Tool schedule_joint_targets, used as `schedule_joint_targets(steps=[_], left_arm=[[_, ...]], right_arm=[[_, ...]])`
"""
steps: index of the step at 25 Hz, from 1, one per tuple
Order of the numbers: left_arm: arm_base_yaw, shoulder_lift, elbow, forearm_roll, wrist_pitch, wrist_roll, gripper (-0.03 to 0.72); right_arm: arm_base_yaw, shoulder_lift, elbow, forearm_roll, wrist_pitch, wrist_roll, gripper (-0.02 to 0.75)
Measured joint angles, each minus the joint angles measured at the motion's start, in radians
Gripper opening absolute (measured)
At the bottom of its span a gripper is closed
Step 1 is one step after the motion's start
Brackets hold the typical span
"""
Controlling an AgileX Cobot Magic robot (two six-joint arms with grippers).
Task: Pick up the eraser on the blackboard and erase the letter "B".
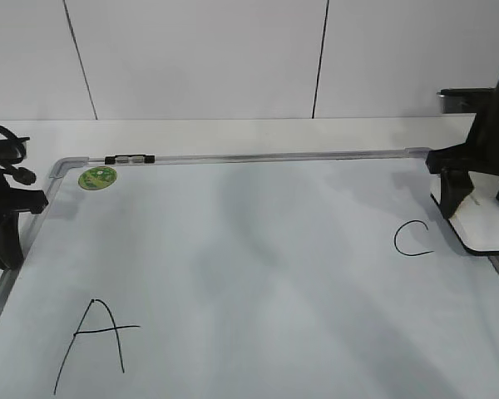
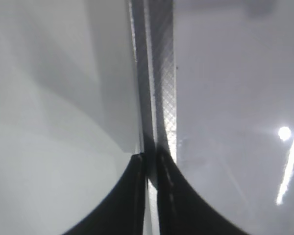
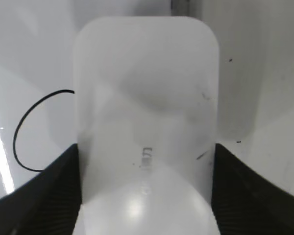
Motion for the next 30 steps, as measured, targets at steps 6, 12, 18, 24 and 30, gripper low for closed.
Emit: schedule_joint_targets(steps=[6, 12, 18, 24, 30], left_arm=[[0.0, 0.0, 0.0, 0.0, 0.002, 0.0, 0.017], [0.0, 0.0, 0.0, 0.0, 0.002, 0.0, 0.017], [0.0, 0.0, 0.0, 0.0, 0.002, 0.0, 0.017], [0.0, 0.0, 0.0, 0.0, 0.002, 0.0, 0.017], [0.0, 0.0, 0.0, 0.0, 0.002, 0.0, 0.017]], right_arm=[[-0.008, 0.0, 0.0, 0.038, 0.003, -0.007, 0.572], [-0.009, 0.0, 0.0, 0.053, 0.004, -0.026, 0.572], [-0.009, 0.0, 0.0, 0.053, 0.004, -0.029, 0.572], [-0.009, 0.0, 0.0, 0.053, 0.002, -0.032, 0.572], [-0.009, 0.0, 0.0, 0.053, 0.002, -0.032, 0.572]])
